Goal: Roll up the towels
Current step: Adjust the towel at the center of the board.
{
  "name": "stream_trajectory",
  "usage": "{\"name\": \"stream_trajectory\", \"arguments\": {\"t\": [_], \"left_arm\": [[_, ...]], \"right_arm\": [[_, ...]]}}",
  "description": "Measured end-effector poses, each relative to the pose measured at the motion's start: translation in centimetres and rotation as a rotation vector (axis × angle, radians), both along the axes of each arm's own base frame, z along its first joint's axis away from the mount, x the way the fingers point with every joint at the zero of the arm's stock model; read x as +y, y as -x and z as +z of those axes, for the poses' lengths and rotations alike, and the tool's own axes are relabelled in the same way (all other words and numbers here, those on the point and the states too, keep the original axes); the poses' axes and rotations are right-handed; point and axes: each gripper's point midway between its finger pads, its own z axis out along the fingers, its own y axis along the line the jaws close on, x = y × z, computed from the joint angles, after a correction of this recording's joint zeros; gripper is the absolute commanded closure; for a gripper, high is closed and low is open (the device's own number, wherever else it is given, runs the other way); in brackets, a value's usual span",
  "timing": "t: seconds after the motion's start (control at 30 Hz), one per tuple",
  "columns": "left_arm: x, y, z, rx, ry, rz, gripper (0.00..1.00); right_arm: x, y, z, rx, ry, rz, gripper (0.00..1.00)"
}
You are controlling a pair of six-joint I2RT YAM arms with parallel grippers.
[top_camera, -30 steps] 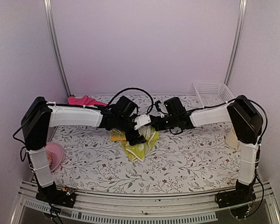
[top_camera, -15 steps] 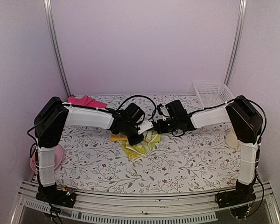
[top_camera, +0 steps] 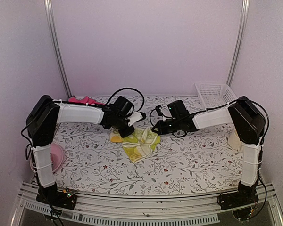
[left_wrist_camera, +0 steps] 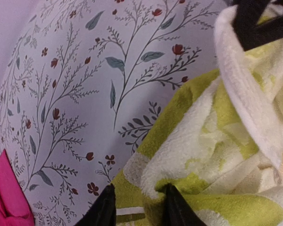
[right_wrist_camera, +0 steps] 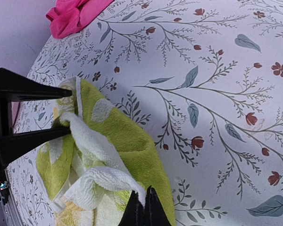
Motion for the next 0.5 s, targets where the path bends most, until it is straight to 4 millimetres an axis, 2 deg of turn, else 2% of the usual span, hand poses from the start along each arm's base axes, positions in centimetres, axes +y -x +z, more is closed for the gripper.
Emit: {"name": "stream_trajectory", "arguments": {"t": [0.1, 0.17, 0.23, 0.33, 0.5], "left_arm": [[1.0, -0.9, -0.6, -0.021, -0.034, 0.027, 0.41], [1.6, -1.5, -0.6, -0.037, -0.045, 0.041, 0.23], [1.8, -2.2, -0.1, -0.064, -0.043, 0.055, 0.1], [1.7, -2.4, 1.1, -0.084, -0.012, 0.037, 0.03], [-0.1, 0.0, 6.2, -0.078, 0.164, -0.093, 0.07]], "right_arm": [[0.6, 0.6, 0.0, 0.011, -0.023, 0.041, 0.98], [0.9, 1.0, -0.1, 0.022, -0.034, 0.07, 0.98], [1.1, 1.4, -0.3, 0.031, -0.042, 0.091, 0.98], [1.3, 1.7, -0.3, 0.039, -0.052, 0.118, 0.98], [1.3, 1.8, -0.5, 0.044, -0.055, 0.121, 0.98]]}}
